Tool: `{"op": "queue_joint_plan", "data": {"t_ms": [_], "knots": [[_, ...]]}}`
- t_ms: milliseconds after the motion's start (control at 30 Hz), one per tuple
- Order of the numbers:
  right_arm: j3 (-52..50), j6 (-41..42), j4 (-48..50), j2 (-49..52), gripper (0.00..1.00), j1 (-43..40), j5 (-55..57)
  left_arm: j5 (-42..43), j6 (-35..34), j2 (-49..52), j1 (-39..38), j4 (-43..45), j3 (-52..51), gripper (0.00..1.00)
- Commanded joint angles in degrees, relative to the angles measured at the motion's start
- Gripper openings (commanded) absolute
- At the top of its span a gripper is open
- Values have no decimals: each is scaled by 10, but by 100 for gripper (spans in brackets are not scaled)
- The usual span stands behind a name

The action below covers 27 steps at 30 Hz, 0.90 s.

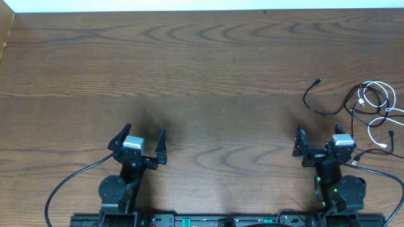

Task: Untangle cables

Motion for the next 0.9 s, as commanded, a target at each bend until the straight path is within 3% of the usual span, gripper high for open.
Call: {"op": "queue_joint_plan", "data": {"t_ms": [0, 333, 467, 867], "knots": [[0, -3, -3, -3, 99, -5, 3, 24, 5, -5, -2, -28, -4, 98], [0, -3, -3, -3, 99, -5, 3, 48, 7, -5, -13, -28, -4, 98], [0, -3, -3, -3, 99, -5, 3, 87, 48, -5, -13, -26, -4, 98], [0, -3, -3, -3, 99, -5, 3, 90, 46, -5, -13, -25, -4, 98]]}}
